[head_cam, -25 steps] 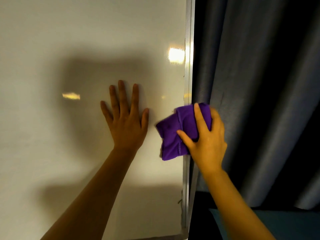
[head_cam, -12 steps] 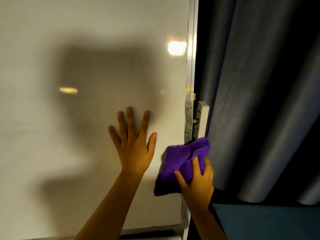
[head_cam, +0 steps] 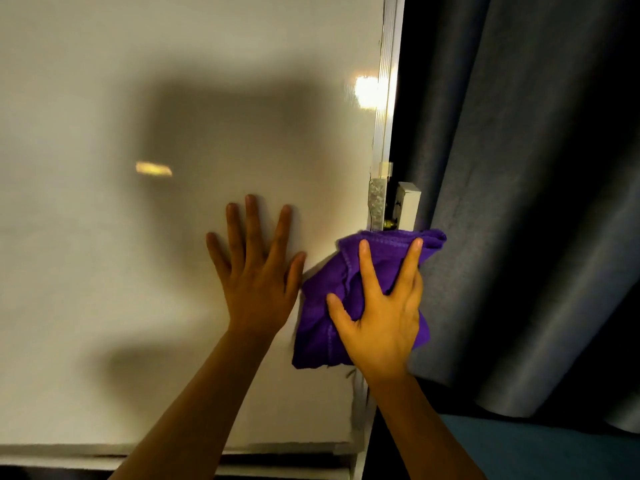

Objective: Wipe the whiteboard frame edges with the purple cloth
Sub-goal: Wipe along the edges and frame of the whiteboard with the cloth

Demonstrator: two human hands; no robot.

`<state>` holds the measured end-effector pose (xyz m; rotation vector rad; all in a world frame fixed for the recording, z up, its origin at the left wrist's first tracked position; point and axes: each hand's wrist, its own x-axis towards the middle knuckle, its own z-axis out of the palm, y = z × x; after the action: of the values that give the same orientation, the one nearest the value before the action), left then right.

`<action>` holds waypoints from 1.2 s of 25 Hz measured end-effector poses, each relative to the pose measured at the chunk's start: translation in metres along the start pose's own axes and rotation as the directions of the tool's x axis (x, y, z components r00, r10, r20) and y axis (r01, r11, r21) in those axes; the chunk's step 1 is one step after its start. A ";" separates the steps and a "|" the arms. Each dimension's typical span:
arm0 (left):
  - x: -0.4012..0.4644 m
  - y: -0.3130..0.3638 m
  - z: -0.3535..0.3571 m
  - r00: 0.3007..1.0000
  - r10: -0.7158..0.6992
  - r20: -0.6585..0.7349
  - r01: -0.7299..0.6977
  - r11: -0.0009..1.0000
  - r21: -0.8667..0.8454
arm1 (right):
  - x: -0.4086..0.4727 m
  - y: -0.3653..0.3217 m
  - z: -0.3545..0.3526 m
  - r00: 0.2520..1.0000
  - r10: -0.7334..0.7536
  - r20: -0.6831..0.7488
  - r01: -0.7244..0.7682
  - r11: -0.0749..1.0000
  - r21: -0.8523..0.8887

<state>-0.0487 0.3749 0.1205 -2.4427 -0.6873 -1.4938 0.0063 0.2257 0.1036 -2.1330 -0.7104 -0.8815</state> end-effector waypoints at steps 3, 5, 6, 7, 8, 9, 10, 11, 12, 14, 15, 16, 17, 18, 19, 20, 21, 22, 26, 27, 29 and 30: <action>0.005 0.001 0.007 1.000 -0.012 0.002 0.012 1.000 -0.025 | 0.004 -0.002 0.010 0.999 0.038 -0.032 -0.039 0.999 -0.016; 0.007 0.000 0.013 1.000 -0.008 -0.002 0.008 1.000 -0.029 | 0.005 -0.001 0.017 0.996 0.055 -0.065 -0.056 0.998 -0.017; 0.009 -0.001 0.016 1.000 -0.004 -0.008 0.004 1.000 -0.025 | 0.005 0.001 0.021 0.995 0.062 -0.083 -0.063 0.998 -0.014; 0.010 -0.002 0.018 1.000 -0.001 -0.017 0.000 1.000 -0.017 | 0.004 0.004 0.025 0.993 0.068 -0.100 -0.069 0.998 -0.012; 0.011 -0.003 0.020 0.999 0.001 -0.032 -0.001 1.000 -0.012 | 0.000 0.006 0.030 0.990 0.075 -0.117 -0.077 0.997 -0.009; 0.011 -0.004 0.022 0.999 0.000 -0.047 -0.001 1.000 -0.015 | -0.008 0.007 0.035 0.988 0.088 -0.128 -0.090 0.996 -0.008; 0.010 -0.006 0.024 0.998 0.004 -0.065 -0.006 1.000 -0.025 | -0.017 0.008 0.041 0.984 0.111 -0.141 -0.113 0.994 -0.009; 0.008 -0.007 0.024 0.996 0.013 -0.086 -0.016 0.999 -0.031 | -0.026 0.009 0.045 0.979 0.138 -0.152 -0.141 0.990 -0.012; 0.005 -0.009 0.024 0.995 0.026 -0.099 -0.029 0.999 -0.033 | -0.036 0.010 0.049 0.973 0.169 -0.160 -0.173 0.985 -0.013; -0.006 -0.013 0.023 0.994 0.058 -0.095 -0.061 0.998 -0.030 | -0.055 0.012 0.055 0.959 0.235 -0.160 -0.240 0.971 -0.011; -0.014 -0.015 0.022 0.993 0.073 -0.088 -0.076 0.997 -0.029 | -0.062 0.014 0.056 0.954 0.255 -0.158 -0.260 0.966 -0.009; -0.025 -0.017 0.022 0.993 0.090 -0.074 -0.092 0.996 -0.023 | -0.070 0.015 0.057 0.951 0.265 -0.157 -0.270 0.963 -0.008; -0.039 -0.020 0.022 0.993 0.102 -0.053 -0.103 0.995 -0.016 | -0.079 0.017 0.059 0.950 0.270 -0.159 -0.275 0.961 -0.009; -0.053 -0.024 0.022 0.994 0.109 -0.025 -0.110 0.994 -0.015 | -0.089 0.019 0.061 0.949 0.273 -0.159 -0.278 0.961 -0.009; -0.067 -0.028 0.024 0.994 0.112 0.005 -0.112 0.994 -0.018 | -0.100 0.020 0.064 0.948 0.280 -0.154 -0.284 0.959 -0.007; -0.079 -0.031 0.026 0.993 0.115 0.029 -0.114 0.993 -0.019 | -0.110 0.022 0.066 0.946 0.290 -0.144 -0.293 0.956 0.002; -0.090 -0.034 0.027 0.991 0.122 0.049 -0.121 0.992 -0.019 | -0.120 0.024 0.068 0.945 0.299 -0.133 -0.300 0.954 0.013; -0.100 -0.035 0.028 0.989 0.131 0.063 -0.130 0.991 -0.016 | -0.128 0.024 0.069 0.944 0.306 -0.125 -0.306 0.952 0.020; -0.124 -0.036 0.028 0.986 0.146 0.084 -0.145 0.989 -0.015 | -0.122 0.024 0.058 0.956 0.250 -0.155 -0.252 0.968 0.008; -0.128 -0.035 0.028 0.986 0.147 0.081 -0.146 0.989 -0.015 | -0.116 0.024 0.056 0.964 0.205 -0.167 -0.212 0.977 -0.023; -0.133 -0.036 0.031 0.987 0.146 0.073 -0.146 0.989 -0.002 | -0.109 0.026 0.054 0.976 0.143 -0.166 -0.155 0.986 -0.063; -0.134 -0.036 0.032 0.987 0.147 0.068 -0.149 0.989 0.011 | -0.111 0.028 0.055 0.977 0.137 -0.162 -0.149 0.987 -0.062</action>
<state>-0.0923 0.3807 -0.0152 -2.4818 -0.5148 -1.3509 -0.0223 0.2277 -0.0200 -2.1209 -0.4447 -0.9973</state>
